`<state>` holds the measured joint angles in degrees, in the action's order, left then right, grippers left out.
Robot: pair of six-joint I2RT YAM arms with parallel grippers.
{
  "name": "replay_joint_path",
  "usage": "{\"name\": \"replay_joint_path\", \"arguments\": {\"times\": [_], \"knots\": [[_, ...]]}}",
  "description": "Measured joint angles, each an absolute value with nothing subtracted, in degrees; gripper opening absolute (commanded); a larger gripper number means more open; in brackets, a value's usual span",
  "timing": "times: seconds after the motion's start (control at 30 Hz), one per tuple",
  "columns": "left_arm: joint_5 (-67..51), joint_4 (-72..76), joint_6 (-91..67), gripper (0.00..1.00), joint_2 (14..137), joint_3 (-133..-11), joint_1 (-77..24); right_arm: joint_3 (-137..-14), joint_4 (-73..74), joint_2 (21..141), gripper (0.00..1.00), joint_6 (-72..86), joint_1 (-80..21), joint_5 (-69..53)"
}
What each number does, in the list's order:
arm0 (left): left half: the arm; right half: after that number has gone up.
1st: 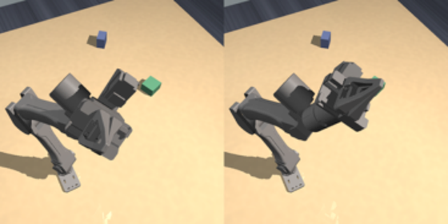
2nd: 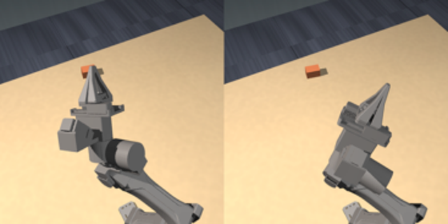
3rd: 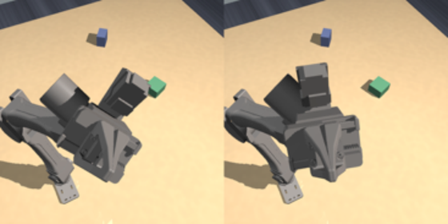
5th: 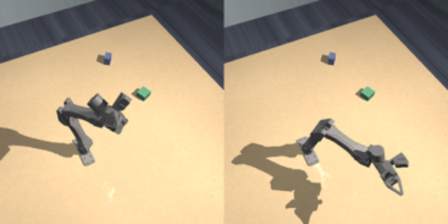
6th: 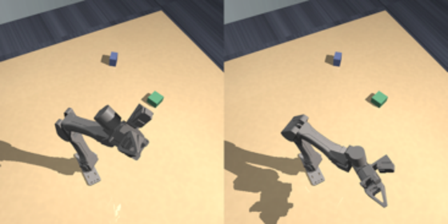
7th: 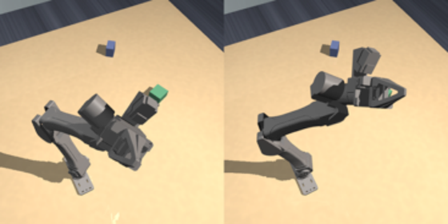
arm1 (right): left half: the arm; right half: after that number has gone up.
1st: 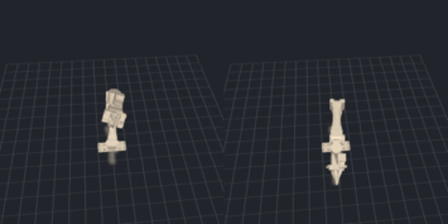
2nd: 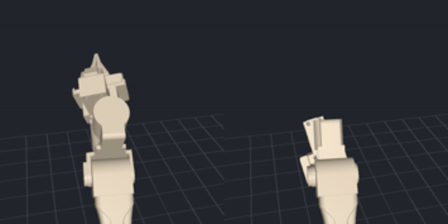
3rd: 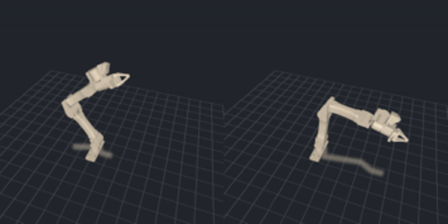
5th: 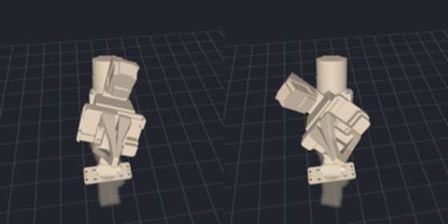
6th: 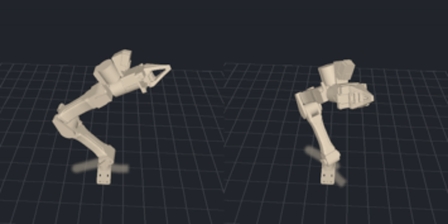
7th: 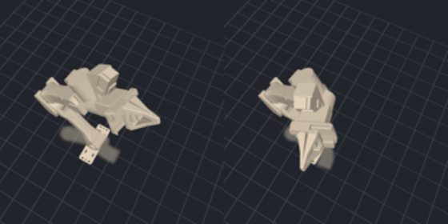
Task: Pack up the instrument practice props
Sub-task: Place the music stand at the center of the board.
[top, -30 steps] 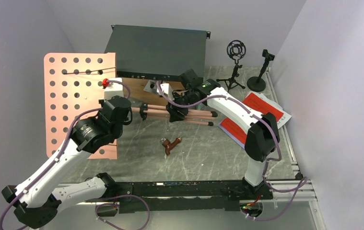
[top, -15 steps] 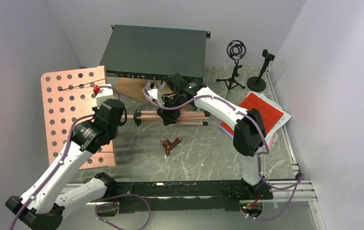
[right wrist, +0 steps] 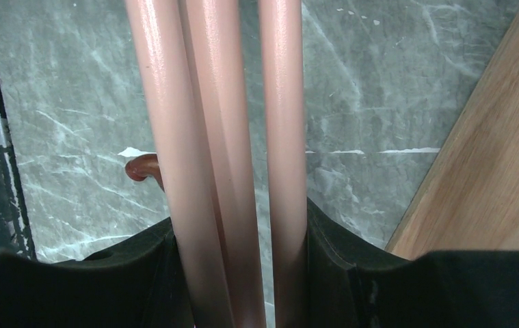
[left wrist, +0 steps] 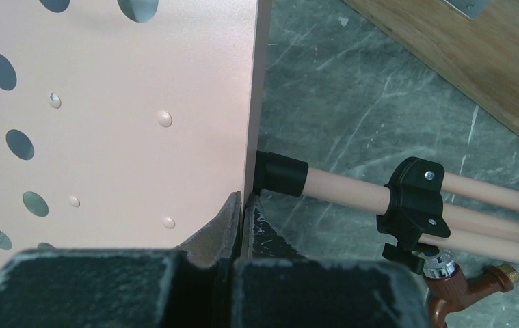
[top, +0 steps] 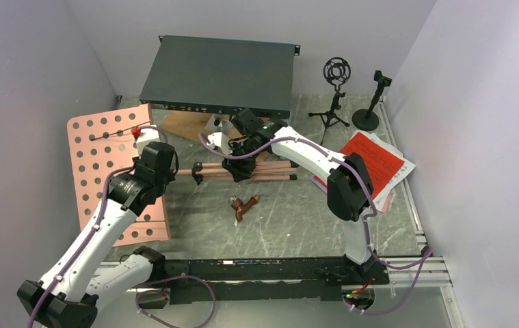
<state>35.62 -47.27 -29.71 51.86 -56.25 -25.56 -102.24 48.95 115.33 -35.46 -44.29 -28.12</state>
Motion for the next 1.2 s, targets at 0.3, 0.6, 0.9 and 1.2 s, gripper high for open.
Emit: {"name": "replay_joint_path", "arguments": {"times": [0.3,0.6,0.9,1.2], "knots": [[33.21,-45.71,-30.76,0.0,52.66,-53.89,-24.14,-101.01,48.77,115.72,0.04,-35.46,-44.29,-26.72],[32.75,-46.54,-32.36,0.0,49.89,-53.08,-24.03,-100.55,48.18,116.03,0.05,-35.53,-44.36,-28.58],[30.0,-46.61,-34.63,0.0,49.19,-49.01,-24.03,-96.27,47.31,116.03,0.07,-35.59,-44.64,-29.08],[27.68,-44.58,-34.54,0.0,54.3,-47.99,-23.75,-91.0,43.79,115.98,0.09,-34.3,-44.27,-29.02]]}}
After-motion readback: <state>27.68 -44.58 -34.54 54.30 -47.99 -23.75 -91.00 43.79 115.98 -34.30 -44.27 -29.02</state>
